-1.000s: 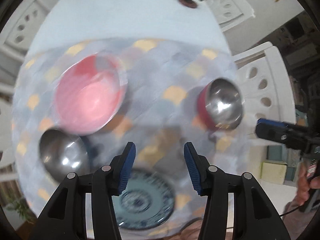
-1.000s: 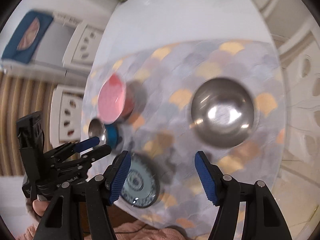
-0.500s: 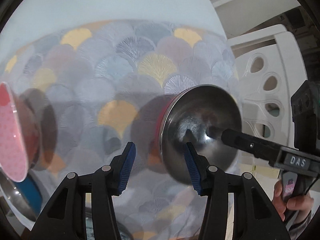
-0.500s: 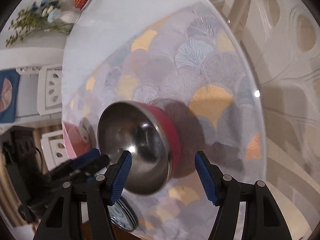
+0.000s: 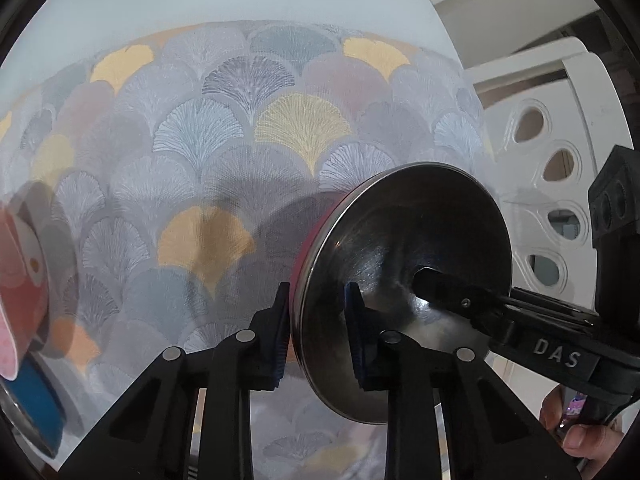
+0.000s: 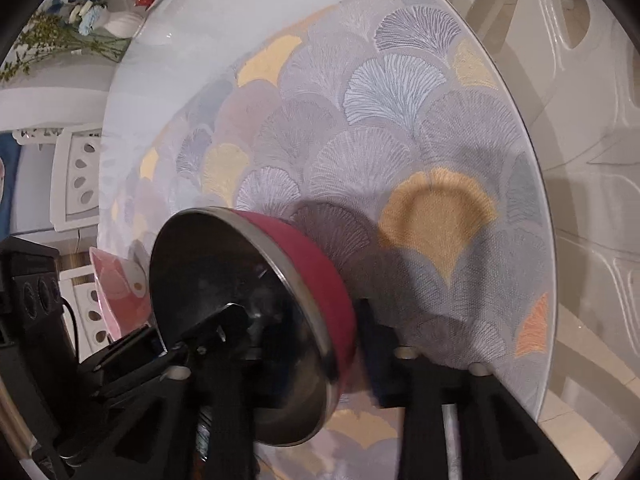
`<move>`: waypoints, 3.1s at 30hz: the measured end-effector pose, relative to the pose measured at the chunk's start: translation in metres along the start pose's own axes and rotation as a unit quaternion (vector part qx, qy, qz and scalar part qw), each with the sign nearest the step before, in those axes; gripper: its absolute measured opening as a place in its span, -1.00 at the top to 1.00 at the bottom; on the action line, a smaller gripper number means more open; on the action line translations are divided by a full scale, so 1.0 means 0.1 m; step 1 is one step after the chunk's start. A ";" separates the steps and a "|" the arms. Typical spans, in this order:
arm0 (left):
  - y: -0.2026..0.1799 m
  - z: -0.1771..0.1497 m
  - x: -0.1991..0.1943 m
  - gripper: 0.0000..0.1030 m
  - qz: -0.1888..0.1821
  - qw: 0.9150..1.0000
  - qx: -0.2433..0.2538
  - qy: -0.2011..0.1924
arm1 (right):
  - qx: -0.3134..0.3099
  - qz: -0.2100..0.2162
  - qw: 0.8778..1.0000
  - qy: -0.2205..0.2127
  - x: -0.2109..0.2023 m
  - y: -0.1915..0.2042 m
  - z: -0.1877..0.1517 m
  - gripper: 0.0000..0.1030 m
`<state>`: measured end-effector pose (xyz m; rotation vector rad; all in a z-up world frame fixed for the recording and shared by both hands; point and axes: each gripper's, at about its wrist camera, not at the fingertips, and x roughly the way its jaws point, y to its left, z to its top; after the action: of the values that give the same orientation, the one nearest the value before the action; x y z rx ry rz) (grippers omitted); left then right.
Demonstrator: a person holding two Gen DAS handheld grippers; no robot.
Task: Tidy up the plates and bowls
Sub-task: 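Lift the red steel bowl with both tools and carry it across the cloth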
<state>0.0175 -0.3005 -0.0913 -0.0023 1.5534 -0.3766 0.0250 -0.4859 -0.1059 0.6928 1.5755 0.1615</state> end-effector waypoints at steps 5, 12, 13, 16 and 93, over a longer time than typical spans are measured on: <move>-0.04 -0.04 -0.12 0.57 0.008 1.000 0.027 -0.009 | -0.004 -0.021 1.000 -0.012 -0.06 0.11 -0.11 0.55; 0.15 -0.16 -0.33 0.57 0.000 0.999 0.038 -0.007 | 0.014 -0.020 0.999 -0.024 -0.18 0.30 -0.30 0.55; 0.19 -0.18 -0.37 0.57 -0.002 0.999 0.039 -0.006 | 0.014 -0.020 0.999 -0.025 -0.18 0.34 -0.33 0.55; 0.25 -0.20 -0.45 0.57 -0.006 0.999 0.044 -0.008 | 0.021 -0.024 0.999 -0.026 -0.19 0.42 -0.43 0.55; 2.60 -0.30 -1.48 0.57 0.020 0.994 -0.084 -0.063 | -0.165 -0.065 0.984 0.031 0.64 3.23 -0.26 0.51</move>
<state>0.0538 -0.0130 -0.0101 -0.1231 1.4548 -0.2092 0.1094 -0.1854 0.0027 0.3269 1.5993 0.3419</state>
